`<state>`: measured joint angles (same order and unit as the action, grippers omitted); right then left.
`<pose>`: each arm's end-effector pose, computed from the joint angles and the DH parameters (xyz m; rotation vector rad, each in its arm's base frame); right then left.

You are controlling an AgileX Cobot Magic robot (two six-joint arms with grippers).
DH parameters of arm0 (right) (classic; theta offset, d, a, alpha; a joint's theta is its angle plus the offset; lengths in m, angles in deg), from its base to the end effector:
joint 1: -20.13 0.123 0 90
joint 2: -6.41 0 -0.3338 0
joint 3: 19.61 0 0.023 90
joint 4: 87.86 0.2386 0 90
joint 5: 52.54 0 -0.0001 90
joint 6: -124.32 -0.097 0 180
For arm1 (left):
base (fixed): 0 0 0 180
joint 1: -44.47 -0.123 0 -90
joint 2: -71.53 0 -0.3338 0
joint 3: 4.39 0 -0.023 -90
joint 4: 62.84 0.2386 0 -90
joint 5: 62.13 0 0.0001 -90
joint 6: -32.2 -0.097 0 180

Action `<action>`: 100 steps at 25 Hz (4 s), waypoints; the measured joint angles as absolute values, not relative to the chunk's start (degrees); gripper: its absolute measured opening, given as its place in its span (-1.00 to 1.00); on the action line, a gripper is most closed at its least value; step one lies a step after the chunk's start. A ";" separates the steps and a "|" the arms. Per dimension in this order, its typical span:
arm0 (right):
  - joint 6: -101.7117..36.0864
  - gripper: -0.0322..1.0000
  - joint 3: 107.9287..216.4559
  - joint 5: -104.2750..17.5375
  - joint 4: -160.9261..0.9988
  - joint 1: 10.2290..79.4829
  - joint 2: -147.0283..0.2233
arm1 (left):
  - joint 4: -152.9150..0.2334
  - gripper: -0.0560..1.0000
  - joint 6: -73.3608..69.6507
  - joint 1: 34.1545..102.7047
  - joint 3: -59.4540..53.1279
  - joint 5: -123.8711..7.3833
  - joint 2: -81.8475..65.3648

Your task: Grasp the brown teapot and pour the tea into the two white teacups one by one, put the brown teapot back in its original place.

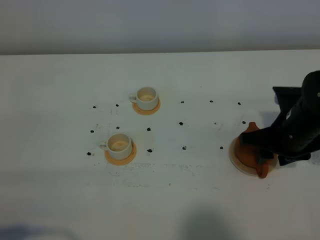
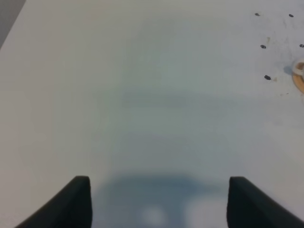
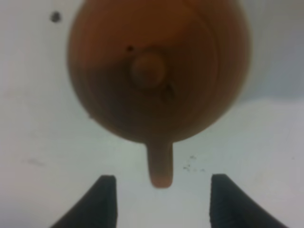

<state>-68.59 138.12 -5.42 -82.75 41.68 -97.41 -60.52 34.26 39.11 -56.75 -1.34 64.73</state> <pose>0.2745 0.1152 0.2291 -0.1430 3.0417 0.1538 -0.0545 -0.0017 0.2561 -0.1362 2.0895 0.0838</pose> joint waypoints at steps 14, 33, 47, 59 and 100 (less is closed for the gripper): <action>-67.68 -0.10 138.13 -7.65 -87.09 41.68 -100.15 | -60.52 0.19 34.26 39.11 -56.75 -1.34 64.73; -65.37 -0.10 138.13 -8.25 -87.43 42.11 -101.90 | -60.52 0.19 34.26 39.11 -56.75 -1.34 64.73; -63.41 -0.20 138.07 -9.62 -85.81 42.67 -101.90 | -60.52 0.19 34.26 39.11 -56.75 -1.34 64.73; -63.41 -0.29 138.01 -10.37 -83.23 42.67 -103.86 | -60.52 0.19 34.26 39.11 -56.75 -1.34 64.73; -60.44 -0.76 133.74 -22.10 -86.22 43.15 -101.26 | -60.52 0.19 34.30 39.11 -56.75 -1.34 64.73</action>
